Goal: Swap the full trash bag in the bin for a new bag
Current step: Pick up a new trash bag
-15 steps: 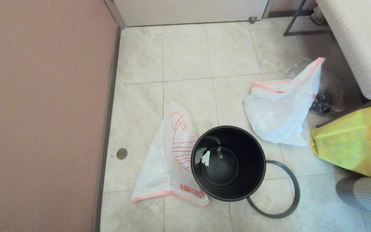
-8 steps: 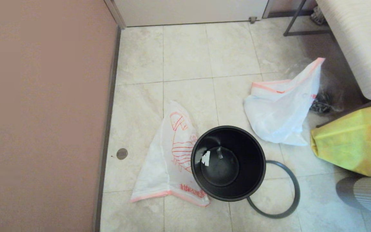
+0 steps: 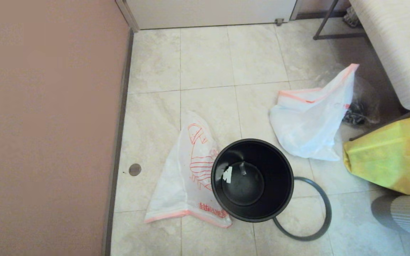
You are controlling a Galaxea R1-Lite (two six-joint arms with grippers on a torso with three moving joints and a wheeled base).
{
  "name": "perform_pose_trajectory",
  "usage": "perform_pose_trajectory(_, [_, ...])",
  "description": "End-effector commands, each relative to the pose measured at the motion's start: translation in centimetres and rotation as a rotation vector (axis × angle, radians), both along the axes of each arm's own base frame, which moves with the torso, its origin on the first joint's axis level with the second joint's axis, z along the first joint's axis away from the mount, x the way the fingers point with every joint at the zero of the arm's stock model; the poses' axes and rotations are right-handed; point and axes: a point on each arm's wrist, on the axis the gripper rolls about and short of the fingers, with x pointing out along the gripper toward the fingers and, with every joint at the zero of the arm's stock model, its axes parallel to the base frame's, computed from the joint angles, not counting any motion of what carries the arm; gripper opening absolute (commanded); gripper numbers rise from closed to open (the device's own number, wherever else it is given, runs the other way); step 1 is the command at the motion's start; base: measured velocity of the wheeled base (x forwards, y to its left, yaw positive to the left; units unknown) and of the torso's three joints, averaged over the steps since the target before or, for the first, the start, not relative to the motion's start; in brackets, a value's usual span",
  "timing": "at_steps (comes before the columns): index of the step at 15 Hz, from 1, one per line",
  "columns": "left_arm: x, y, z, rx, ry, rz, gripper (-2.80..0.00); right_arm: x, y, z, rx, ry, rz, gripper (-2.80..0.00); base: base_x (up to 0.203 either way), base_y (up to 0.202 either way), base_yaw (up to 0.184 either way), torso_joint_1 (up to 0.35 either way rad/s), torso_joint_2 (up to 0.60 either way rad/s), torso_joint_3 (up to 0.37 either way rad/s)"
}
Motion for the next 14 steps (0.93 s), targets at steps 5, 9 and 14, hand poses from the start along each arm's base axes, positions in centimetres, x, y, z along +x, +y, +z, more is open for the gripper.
perform_pose_trajectory(5, [0.0, 0.0, 0.0, 0.0, 0.001, -0.001, -2.8, 0.03, -0.02, -0.05, 0.053, 0.004, -0.01, -2.8, 0.0, 0.0, 0.0, 0.0, 0.0, 0.0])
perform_pose_trajectory(9, [0.01, 0.0, 0.0, 0.0, 0.002, -0.001, -2.8, 0.03, -0.02, -0.05, 0.053, 0.004, -0.01, -2.8, 0.0, 0.0, 0.0, 0.0, 0.0, 0.0])
perform_pose_trajectory(14, [0.01, 0.0, 0.0, -0.006, 0.002, -0.001, -2.8, 0.03, -0.02, -0.03, 0.053, 0.003, -0.01, -2.8, 0.0, 0.0, 0.0, 0.0, 0.0, 0.0])
